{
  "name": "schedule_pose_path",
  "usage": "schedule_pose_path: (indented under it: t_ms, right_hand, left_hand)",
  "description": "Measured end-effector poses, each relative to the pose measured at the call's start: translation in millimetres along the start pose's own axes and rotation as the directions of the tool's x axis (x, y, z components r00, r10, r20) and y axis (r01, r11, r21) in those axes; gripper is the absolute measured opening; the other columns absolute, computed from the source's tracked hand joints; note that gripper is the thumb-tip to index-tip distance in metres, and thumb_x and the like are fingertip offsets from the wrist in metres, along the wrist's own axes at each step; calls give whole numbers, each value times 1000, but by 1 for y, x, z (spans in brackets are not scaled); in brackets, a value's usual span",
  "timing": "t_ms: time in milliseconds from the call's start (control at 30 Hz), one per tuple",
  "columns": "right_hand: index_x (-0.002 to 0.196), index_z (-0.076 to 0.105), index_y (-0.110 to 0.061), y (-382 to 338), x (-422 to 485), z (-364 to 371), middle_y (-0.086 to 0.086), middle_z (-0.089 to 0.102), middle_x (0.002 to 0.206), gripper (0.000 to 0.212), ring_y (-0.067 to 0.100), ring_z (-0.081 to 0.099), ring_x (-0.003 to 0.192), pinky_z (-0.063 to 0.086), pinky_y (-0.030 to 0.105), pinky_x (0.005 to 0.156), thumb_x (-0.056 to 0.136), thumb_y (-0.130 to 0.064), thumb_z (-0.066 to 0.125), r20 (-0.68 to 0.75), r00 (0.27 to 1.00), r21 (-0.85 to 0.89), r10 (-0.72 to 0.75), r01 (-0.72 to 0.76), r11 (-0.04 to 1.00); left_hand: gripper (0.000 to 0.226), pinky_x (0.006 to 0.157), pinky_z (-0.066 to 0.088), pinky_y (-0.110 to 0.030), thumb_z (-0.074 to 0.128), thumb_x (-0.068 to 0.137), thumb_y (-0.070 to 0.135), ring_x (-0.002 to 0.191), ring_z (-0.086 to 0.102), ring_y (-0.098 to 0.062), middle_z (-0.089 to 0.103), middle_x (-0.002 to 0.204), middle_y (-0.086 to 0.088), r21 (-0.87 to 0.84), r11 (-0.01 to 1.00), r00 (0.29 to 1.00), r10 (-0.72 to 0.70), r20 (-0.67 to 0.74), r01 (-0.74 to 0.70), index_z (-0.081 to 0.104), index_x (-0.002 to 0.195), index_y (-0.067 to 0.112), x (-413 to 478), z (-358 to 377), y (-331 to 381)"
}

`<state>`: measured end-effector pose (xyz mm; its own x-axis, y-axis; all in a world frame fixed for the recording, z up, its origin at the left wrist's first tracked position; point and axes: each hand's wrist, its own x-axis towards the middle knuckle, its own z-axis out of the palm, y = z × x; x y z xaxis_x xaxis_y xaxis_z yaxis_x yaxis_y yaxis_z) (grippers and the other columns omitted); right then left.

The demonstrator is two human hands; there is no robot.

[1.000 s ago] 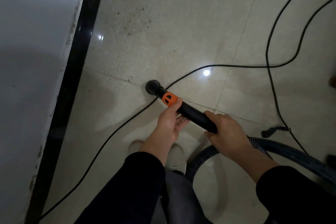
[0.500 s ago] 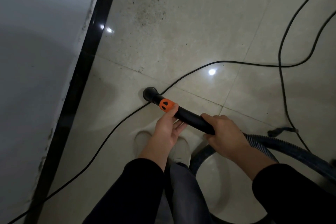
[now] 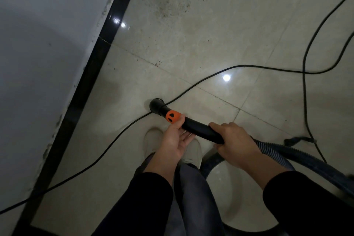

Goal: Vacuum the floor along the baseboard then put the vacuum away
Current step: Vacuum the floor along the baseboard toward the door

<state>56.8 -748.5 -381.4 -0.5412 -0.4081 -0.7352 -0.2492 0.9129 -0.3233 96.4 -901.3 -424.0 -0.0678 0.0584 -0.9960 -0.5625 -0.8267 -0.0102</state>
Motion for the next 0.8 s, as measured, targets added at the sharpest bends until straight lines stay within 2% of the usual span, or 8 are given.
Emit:
schedule_pose_path:
  t_ms: [167,300,467,667,800]
  right_hand:
    - [110,51,-21,-1,-8,5,-3,49,82,31,21,49,87,37,31,71,81,-12,57,3,1000,2,-14,14,1000]
    - [111,51,-21,-9,-13,6,-1,55,86,31,21,50,89,39,31,72,82,-15,61,-11,999,21,-37,37,999]
    - [124,49,-24,-24,-5,5,1,60,97,42,21,51,95,40,31,76,84,-19,62,-30,997,22,-66,67,998]
    - [120,48,-22,-41,20,7,3,60,102,36,23,51,97,43,32,78,86,-17,59,-17,998,-2,-61,61,998]
    - [122,48,-22,-40,28,1,4,60,101,38,23,51,98,43,33,80,86,-17,60,-20,999,-21,-36,35,999]
  left_hand:
    - [22,77,53,-36,61,94,19,100,63,-28,63,118,-21,-20,1000,1000,-1,9,1,57,112,6,-8,-8,-8]
    - [24,72,54,-33,61,93,18,97,65,-27,65,113,-20,-50,999,1000,17,23,-16,58,112,4,-17,-17,-5]
    - [18,70,54,-32,60,94,20,96,65,-26,67,110,-18,-39,997,998,68,4,-68,59,106,6,-20,-25,10]
    - [21,69,53,-32,59,94,20,96,65,-26,66,113,-18,-41,996,997,79,-17,-80,58,110,6,-3,-31,32]
    - [20,73,54,-35,58,95,20,104,63,-29,64,117,-20,-38,997,998,70,6,-70,58,110,6,3,-26,39]
